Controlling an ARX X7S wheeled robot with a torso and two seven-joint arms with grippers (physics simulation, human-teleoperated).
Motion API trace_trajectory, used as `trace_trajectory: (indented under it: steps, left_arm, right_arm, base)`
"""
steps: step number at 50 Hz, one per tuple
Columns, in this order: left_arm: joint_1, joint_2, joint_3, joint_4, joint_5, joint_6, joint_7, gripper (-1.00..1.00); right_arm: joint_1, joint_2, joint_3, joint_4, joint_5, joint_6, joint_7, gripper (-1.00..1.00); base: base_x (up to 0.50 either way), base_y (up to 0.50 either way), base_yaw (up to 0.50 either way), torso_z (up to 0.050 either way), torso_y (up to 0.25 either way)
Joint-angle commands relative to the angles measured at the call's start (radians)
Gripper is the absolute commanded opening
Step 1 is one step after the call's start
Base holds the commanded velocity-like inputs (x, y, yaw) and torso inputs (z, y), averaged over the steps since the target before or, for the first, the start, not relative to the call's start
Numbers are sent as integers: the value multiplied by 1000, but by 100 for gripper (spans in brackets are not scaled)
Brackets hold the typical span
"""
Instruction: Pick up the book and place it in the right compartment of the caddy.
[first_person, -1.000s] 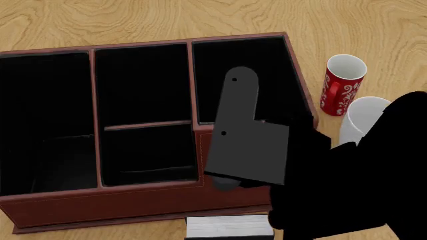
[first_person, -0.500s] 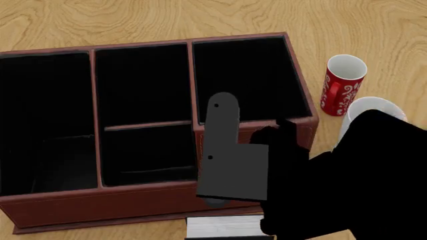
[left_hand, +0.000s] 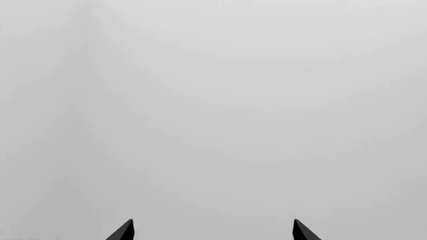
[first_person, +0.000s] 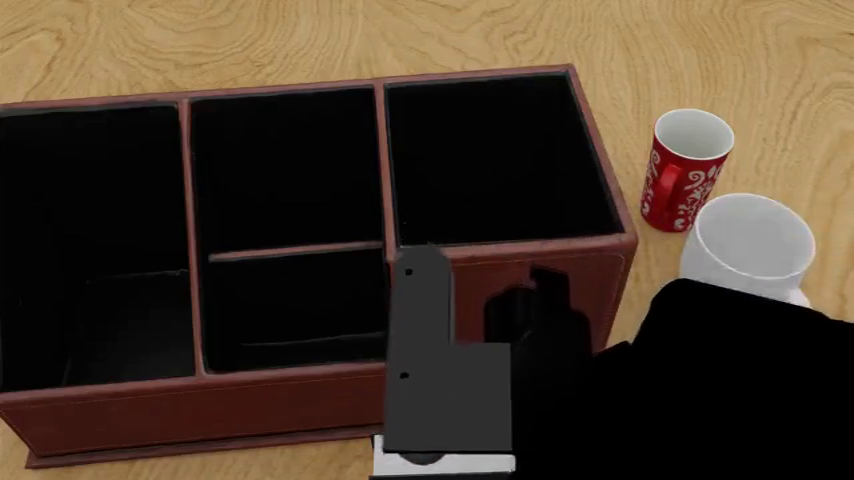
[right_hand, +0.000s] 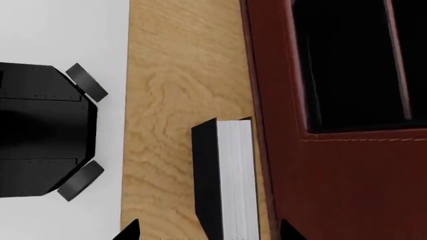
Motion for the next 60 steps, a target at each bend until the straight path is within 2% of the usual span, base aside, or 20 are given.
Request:
trace_trajectory:
  steps: [1, 24, 60]
  left_arm:
    - [8, -7, -2, 2, -8, 4, -8, 100]
    - [1, -17, 8, -7, -15, 12, -18, 100]
    - [10, -32, 23, -17, -17, 30, -31, 100]
  right_arm:
    - [-30, 22, -59, -9, -60, -48, 21, 100]
    - [-52, 2, -140, 69, -163, -100, 54, 100]
    - [-120, -47, -170, 193, -200, -181, 91, 100]
  base:
    - [0, 0, 0, 0, 0]
    - [0, 0, 0, 0, 0]
    - [0, 0, 0, 0, 0]
